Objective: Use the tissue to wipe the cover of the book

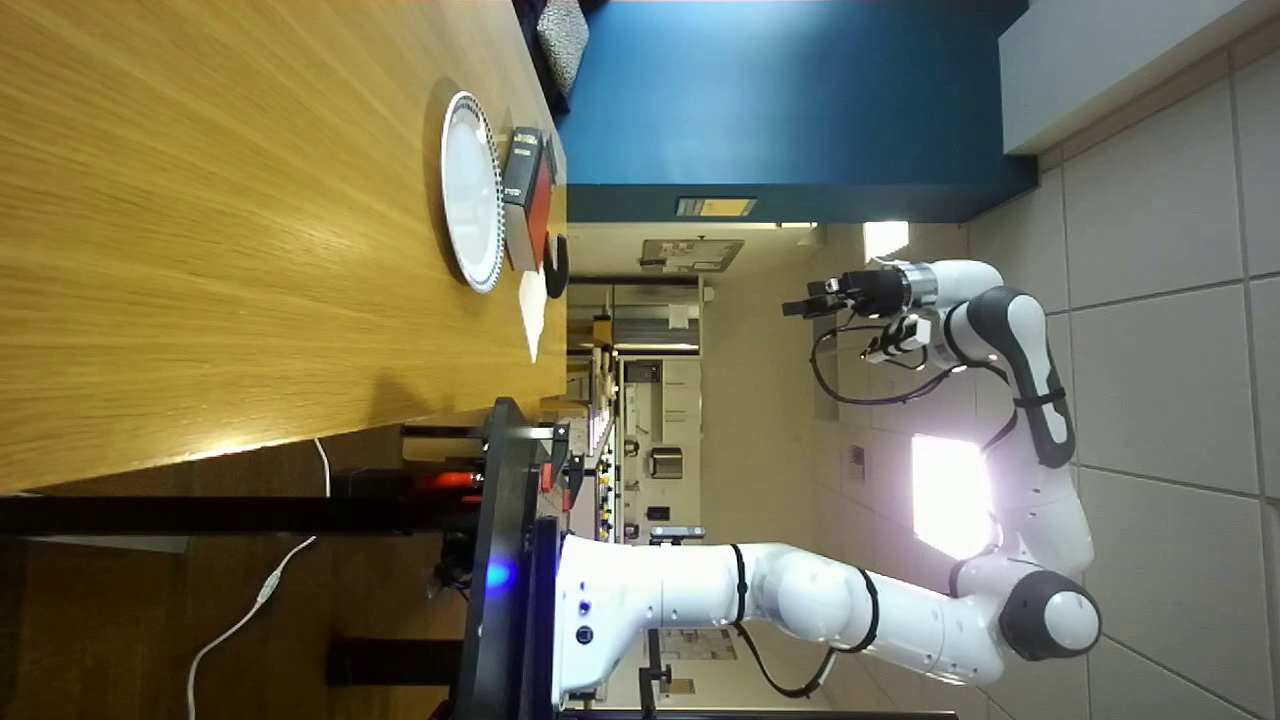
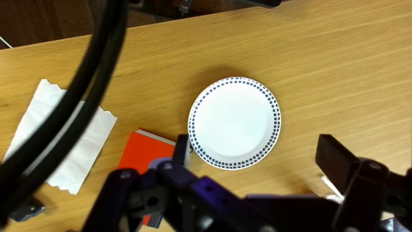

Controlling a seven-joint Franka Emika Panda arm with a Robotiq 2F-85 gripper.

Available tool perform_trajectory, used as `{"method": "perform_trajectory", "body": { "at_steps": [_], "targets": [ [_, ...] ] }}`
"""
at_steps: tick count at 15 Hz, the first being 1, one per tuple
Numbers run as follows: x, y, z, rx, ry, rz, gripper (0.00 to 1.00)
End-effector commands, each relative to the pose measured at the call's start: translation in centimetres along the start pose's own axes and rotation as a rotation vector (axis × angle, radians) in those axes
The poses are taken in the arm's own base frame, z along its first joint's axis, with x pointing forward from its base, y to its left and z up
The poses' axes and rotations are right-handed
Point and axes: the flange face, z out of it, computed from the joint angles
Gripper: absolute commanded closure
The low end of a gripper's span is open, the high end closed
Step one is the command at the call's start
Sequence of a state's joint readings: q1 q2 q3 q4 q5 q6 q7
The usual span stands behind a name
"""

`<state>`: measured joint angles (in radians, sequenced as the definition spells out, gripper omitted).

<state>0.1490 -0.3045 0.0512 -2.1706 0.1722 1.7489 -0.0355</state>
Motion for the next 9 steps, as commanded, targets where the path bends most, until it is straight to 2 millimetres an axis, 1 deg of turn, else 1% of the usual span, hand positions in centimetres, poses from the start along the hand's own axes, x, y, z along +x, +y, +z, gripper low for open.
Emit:
{"method": "perform_trajectory", "body": {
  "at_steps": [1,5,9],
  "targets": [
    [1.7,1.6,-2.3,-0.033,0.059,0.059,0.00],
    [4.4,4.8,-3.5,-0.048,0.087,0.125,0.00],
    [7.6,8.0,-3.9,-0.050,0.100,0.192,0.00]
  ]
}}
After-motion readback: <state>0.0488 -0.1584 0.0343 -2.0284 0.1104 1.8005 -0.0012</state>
